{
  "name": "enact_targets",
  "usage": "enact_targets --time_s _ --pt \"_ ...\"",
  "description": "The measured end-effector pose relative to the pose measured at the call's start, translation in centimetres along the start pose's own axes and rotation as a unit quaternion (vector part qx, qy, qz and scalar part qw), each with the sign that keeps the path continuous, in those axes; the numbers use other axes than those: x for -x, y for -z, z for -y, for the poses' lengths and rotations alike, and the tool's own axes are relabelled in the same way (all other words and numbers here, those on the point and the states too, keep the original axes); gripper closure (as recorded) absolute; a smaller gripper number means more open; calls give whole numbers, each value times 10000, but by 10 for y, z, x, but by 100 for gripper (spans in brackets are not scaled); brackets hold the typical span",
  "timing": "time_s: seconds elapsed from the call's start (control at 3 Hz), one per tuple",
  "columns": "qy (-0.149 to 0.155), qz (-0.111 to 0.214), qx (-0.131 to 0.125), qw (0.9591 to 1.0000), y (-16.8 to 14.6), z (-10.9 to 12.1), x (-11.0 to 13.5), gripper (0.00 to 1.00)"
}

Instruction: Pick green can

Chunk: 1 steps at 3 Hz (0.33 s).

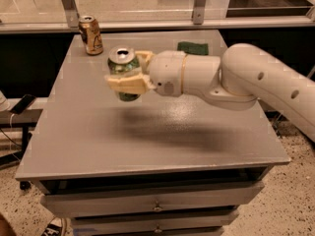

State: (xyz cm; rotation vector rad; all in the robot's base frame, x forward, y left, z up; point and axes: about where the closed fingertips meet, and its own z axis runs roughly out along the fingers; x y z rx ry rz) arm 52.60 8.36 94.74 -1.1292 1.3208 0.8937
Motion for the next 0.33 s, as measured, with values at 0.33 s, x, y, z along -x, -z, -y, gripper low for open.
enact_targets --time_s 0.33 --pt "32 35 -31 10000 1 3 6 100"
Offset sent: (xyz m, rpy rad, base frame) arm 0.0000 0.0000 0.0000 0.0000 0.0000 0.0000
